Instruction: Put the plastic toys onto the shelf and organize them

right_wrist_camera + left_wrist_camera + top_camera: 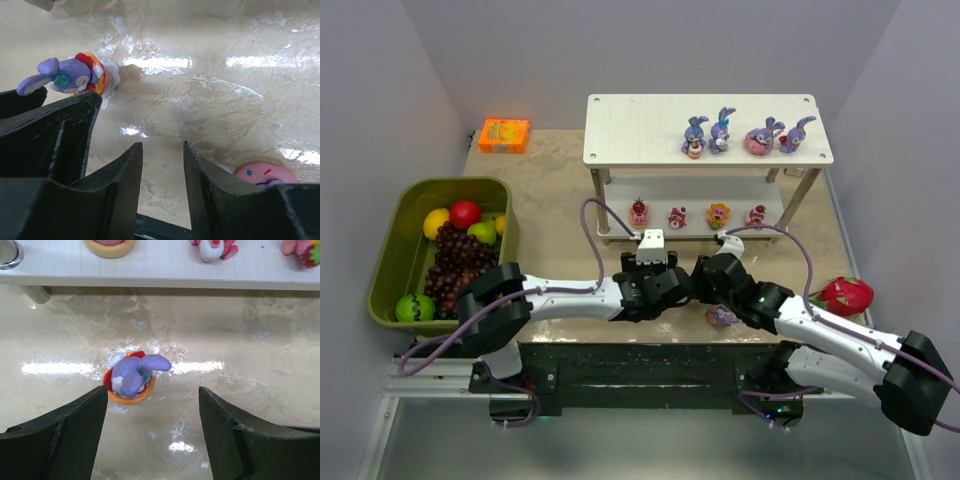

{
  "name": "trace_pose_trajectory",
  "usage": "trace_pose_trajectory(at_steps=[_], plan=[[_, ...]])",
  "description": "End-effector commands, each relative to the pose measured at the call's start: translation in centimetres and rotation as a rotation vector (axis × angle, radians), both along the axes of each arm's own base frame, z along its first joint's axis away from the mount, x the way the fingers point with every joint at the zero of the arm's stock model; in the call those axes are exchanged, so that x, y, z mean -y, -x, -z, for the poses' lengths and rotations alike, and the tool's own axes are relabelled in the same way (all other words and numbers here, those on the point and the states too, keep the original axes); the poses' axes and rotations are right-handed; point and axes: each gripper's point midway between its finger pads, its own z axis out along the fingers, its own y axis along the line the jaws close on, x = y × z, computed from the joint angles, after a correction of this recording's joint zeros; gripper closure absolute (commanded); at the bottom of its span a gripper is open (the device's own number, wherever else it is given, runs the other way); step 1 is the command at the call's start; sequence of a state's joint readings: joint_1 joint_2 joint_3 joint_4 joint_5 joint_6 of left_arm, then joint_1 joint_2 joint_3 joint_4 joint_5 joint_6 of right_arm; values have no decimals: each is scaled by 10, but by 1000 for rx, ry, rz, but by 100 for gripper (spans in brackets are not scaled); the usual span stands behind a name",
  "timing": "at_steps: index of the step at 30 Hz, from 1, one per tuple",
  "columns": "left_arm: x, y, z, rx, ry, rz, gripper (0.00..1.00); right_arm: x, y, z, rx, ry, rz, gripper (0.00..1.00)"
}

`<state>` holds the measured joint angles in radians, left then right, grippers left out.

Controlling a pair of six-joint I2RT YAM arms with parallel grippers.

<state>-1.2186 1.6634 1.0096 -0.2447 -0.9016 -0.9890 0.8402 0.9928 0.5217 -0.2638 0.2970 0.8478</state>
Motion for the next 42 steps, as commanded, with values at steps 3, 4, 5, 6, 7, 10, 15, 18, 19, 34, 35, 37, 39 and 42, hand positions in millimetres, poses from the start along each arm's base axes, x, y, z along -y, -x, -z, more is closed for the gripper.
trace_pose_trajectory(at_steps=[3,4,5,6,7,10,15,18,19,34,35,37,39,42], plan=[[-22,-9,0,54,-76,-203,23,16,-6,-13,56,37,35,57],[-19,-10,2,54,-67,-219,23,17,-6,-13,56,38,36,57],[-20,-12,2,64,-69,-230,24,17,-6,-13,57,39,37,57],[-20,-12,4,66,-71,-241,25,18,-6,-14,62,41,36,57],[-21,-14,3,77,-72,-255,25,19,-5,-14,64,44,35,57],[-24,-15,5,89,-81,-290,26,22,-6,-17,76,47,39,57],[-24,-19,4,121,-89,-314,27,27,-5,-19,96,60,40,57],[-21,-21,1,132,-80,-316,28,28,-6,-20,101,63,39,57],[-20,-22,0,136,-80,-314,29,29,-6,-19,101,66,40,57],[-10,-34,11,97,-68,-260,48,32,-6,-17,102,92,38,58],[-8,-35,12,97,-61,-257,49,31,-7,-18,104,88,39,58],[-11,-37,13,93,-72,-251,51,32,-6,-16,101,96,36,59],[-10,-41,13,93,-76,-242,54,33,-6,-16,102,102,40,59],[-10,-44,14,93,-85,-237,63,34,-6,-16,103,108,39,59]])
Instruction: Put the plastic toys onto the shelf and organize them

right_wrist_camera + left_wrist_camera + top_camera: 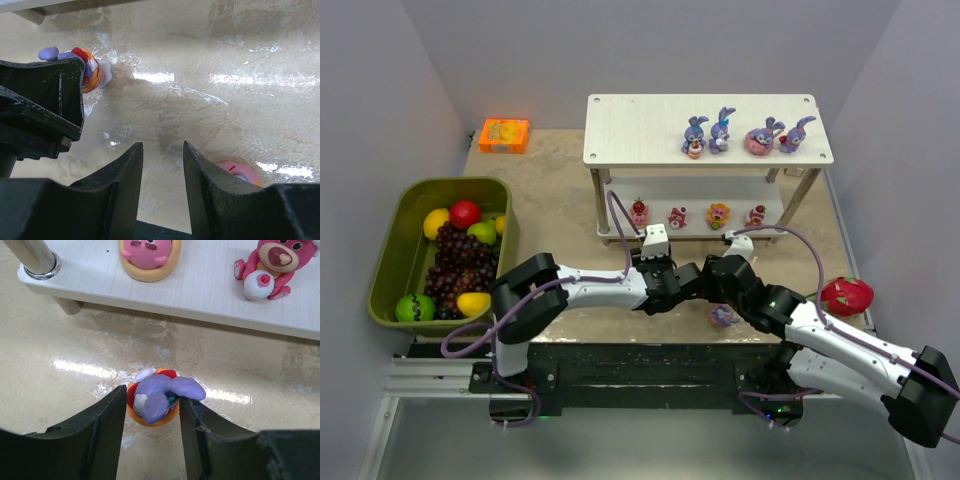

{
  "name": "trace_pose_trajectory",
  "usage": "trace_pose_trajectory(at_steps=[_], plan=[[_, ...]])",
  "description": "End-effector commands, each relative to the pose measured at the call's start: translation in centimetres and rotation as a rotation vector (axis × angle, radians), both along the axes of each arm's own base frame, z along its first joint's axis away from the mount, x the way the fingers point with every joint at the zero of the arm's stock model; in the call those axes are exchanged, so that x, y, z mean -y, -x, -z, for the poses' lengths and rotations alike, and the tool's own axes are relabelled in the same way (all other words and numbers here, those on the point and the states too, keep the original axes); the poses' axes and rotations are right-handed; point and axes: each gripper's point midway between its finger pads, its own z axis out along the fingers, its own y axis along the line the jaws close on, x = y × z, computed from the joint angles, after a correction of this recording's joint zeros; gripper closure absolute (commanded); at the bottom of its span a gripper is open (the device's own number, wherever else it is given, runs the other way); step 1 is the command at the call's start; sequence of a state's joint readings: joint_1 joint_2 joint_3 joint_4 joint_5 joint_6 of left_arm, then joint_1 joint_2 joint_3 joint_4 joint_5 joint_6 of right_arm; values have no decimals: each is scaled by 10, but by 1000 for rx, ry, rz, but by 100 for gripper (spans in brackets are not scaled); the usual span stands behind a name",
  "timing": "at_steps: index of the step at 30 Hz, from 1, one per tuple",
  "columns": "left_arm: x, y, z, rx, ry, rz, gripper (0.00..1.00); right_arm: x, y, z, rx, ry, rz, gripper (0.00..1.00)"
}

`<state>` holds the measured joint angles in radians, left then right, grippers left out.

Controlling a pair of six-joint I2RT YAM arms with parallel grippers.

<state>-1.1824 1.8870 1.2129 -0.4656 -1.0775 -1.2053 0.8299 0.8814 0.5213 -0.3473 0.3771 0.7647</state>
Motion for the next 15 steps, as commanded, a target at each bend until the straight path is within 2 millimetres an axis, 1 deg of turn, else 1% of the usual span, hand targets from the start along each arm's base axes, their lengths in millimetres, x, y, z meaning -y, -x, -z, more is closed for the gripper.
trace_pose_trajectory(at_steps=[1,3,4,6,7,10,15], plan=[[-2,-12,-4,35,-4,-10,71,8,-4,-1,21,33,27,59],[-3,-12,-6,37,-14,-7,79,9,-4,0,20,39,28,59],[-3,-12,-7,39,-16,-6,85,9,-4,0,20,39,28,59],[-4,-12,-11,38,-27,5,90,9,-4,-1,21,38,28,59],[-3,-12,-12,34,-30,10,95,9,-4,-1,23,37,28,59],[-4,-9,-17,19,-29,33,100,9,-5,-2,23,34,29,59],[-3,-2,-21,-1,-16,115,100,5,-6,-3,20,26,21,60]])
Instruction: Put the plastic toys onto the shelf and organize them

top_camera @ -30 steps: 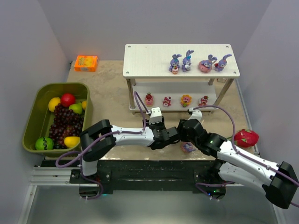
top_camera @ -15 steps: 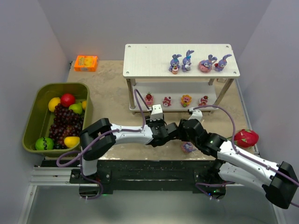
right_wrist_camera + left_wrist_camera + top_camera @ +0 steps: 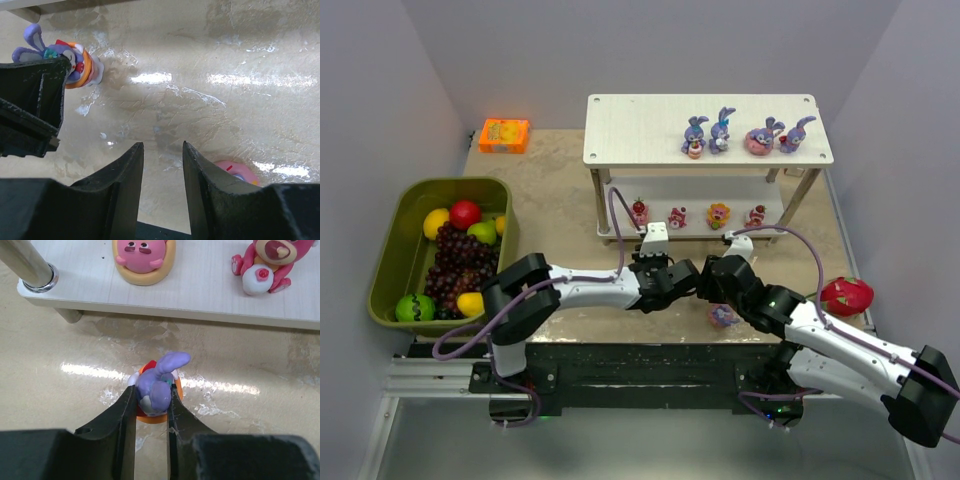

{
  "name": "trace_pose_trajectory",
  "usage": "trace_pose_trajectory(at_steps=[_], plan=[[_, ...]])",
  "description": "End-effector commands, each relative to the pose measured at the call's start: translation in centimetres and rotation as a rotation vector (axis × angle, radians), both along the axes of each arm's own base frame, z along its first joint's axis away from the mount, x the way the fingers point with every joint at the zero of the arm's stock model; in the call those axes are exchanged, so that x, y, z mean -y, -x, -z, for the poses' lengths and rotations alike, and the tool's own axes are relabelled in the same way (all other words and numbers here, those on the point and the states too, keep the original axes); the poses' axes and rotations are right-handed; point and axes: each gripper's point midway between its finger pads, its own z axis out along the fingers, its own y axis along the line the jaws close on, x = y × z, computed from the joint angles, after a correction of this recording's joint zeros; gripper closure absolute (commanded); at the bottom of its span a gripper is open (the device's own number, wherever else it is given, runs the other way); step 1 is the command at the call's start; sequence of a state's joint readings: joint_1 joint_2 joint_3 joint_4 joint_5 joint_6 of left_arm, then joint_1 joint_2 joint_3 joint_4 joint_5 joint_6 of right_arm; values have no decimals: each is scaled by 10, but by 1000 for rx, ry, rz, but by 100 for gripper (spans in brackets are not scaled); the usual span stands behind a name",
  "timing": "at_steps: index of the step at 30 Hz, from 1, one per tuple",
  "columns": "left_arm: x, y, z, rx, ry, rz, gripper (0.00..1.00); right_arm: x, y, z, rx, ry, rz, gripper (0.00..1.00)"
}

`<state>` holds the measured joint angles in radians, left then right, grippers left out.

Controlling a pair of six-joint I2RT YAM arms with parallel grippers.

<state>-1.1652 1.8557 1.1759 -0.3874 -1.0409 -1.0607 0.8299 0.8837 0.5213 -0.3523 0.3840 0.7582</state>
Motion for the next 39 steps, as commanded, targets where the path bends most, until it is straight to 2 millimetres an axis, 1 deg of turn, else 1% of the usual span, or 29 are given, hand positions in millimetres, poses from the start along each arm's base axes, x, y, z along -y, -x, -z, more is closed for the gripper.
trace_pose_trajectory(at_steps=[1,3,4,5,6,7,8,9,10,11,12,13,14,15,16,17,18,21,22,23,25,26,28,29,31,32,35,38,39], plan=[[2,3,-19,7,45,76,100,2,-6,-6,22,10,19,60],[4,5,-24,5,51,122,100,1,-6,-7,23,4,17,60],[8,8,-23,-10,57,158,100,1,-6,-7,23,4,13,60],[10,10,-29,-5,78,181,100,-1,-5,-8,23,-5,4,60],[10,11,-31,-7,60,222,100,-2,-5,-10,29,-8,-4,60],[18,16,-32,-24,73,285,100,-4,-5,-12,33,-13,-13,60],[21,19,-42,-11,105,322,100,-7,-4,-14,31,-25,-36,59],[21,22,-45,-11,100,364,100,-11,-4,-18,45,-25,-68,59],[29,28,-48,-26,124,432,100,-14,-3,-21,57,-33,-93,58],[32,32,-63,-1,167,471,100,-19,-4,-27,73,-42,-123,57],[32,35,-69,4,167,500,100,-28,-1,-32,96,-43,-209,52],[35,40,-73,-4,183,538,100,-34,2,-36,104,-53,-255,47],[32,42,-86,10,202,552,100,-39,6,-42,122,-69,-303,42],[32,43,-93,19,206,566,100,-52,14,-50,145,-99,-411,36],[34,47,-101,22,225,597,100,-59,20,-55,164,-117,-471,32],[29,51,-109,16,220,614,100,-60,23,-66,208,-135,-499,30],[29,52,-116,20,215,636,100,-69,35,-74,237,-160,-594,26],[31,61,-136,11,223,701,100,-75,47,-98,330,-184,-684,22],[33,65,-139,-1,227,726,100,-74,48,-103,348,-185,-688,21],[33,68,-146,-7,227,738,100,-76,49,-114,382,-196,-700,21],[34,72,-153,-18,235,763,100,-78,53,-128,426,-225,-724,20],[33,75,-160,-23,244,771,100,-79,54,-136,450,-233,-733,20],[35,82,-167,-33,266,808,100,-81,53,-141,464,-223,-741,20],[35,84,-177,-20,285,819,100,-81,51,-147,477,-210,-737,20],[36,91,-184,-28,310,846,100,-84,48,-146,472,-191,-741,20],[36,92,-193,-18,328,851,100,-83,44,-153,487,-184,-722,20],[32,97,-203,-22,348,859,100,-84,40,-161,498,-165,-704,20],[30,101,-211,-23,372,866,100,-83,35,-164,500,-138,-687,20],[30,101,-211,-28,375,863,100,-84,36,-165,503,-135,-690,20]])
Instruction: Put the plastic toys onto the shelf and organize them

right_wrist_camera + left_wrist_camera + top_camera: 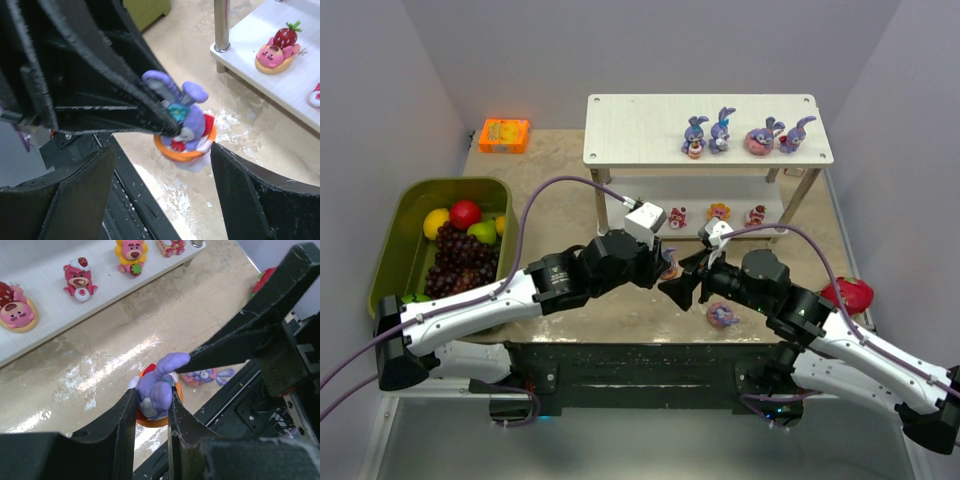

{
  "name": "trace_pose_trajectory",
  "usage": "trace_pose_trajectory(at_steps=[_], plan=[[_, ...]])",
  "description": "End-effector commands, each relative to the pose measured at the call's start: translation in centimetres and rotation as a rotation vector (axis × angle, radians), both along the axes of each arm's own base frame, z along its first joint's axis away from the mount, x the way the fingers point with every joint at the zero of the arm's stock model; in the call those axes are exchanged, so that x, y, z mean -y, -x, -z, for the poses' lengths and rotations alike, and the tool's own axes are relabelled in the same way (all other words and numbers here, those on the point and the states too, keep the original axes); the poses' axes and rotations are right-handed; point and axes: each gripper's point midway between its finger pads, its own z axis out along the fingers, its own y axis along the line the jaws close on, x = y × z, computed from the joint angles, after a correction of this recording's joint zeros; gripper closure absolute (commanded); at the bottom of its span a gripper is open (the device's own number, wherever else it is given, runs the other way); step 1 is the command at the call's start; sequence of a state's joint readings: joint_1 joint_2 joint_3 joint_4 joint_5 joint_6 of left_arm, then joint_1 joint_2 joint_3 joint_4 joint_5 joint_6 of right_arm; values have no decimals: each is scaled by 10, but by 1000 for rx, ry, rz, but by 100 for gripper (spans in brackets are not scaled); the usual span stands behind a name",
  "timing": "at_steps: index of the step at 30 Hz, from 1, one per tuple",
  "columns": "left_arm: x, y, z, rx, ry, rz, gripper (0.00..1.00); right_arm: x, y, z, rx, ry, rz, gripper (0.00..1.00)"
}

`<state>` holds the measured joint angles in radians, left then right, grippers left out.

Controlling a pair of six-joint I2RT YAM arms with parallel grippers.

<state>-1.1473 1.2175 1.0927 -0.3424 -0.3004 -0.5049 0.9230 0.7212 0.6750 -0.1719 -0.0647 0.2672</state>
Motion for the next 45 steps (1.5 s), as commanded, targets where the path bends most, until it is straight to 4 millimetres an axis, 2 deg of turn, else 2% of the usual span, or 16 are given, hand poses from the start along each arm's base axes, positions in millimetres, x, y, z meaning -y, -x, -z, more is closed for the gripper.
trace_pose_trajectory(at_steps=[1,10,17,24,27,28,32,34,35,37,38,39,41,42,43,45], plan=[[6,12,-44,3,115,50,100,0,-10,-25,72,0,33,20],[-3,8,-51,0,118,3,100,12,-15,-39,113,32,88,20],[5,14,-64,13,161,54,100,-14,-6,-32,94,21,-38,20],[6,17,-71,16,178,74,100,-25,-6,-26,84,28,-58,21],[6,18,-74,20,188,79,100,-27,-9,-25,75,26,-43,32],[5,18,-74,21,189,77,100,-27,-11,-25,75,29,-31,48],[3,17,-73,19,184,69,99,-27,-14,-25,51,25,-3,78],[0,16,-75,23,183,54,90,-28,-15,-24,45,27,-2,87],[-2,15,-75,23,183,43,74,-28,-15,-24,42,26,0,94],[-10,12,-78,32,186,11,57,-25,-17,-25,41,27,19,98],[-13,12,-80,33,191,-5,38,-24,-18,-25,39,25,28,99],[-18,10,-82,38,192,-26,30,-23,-19,-26,41,23,40,100],[-40,7,-86,56,183,-91,18,-20,-20,-27,22,10,68,100],[-49,6,-88,61,181,-119,17,-16,-24,-27,21,11,103,100],[-73,5,-91,79,180,-184,16,-14,-26,-31,18,4,122,100],[-95,7,-95,91,211,-238,13,-11,-30,-33,14,0,159,100]])
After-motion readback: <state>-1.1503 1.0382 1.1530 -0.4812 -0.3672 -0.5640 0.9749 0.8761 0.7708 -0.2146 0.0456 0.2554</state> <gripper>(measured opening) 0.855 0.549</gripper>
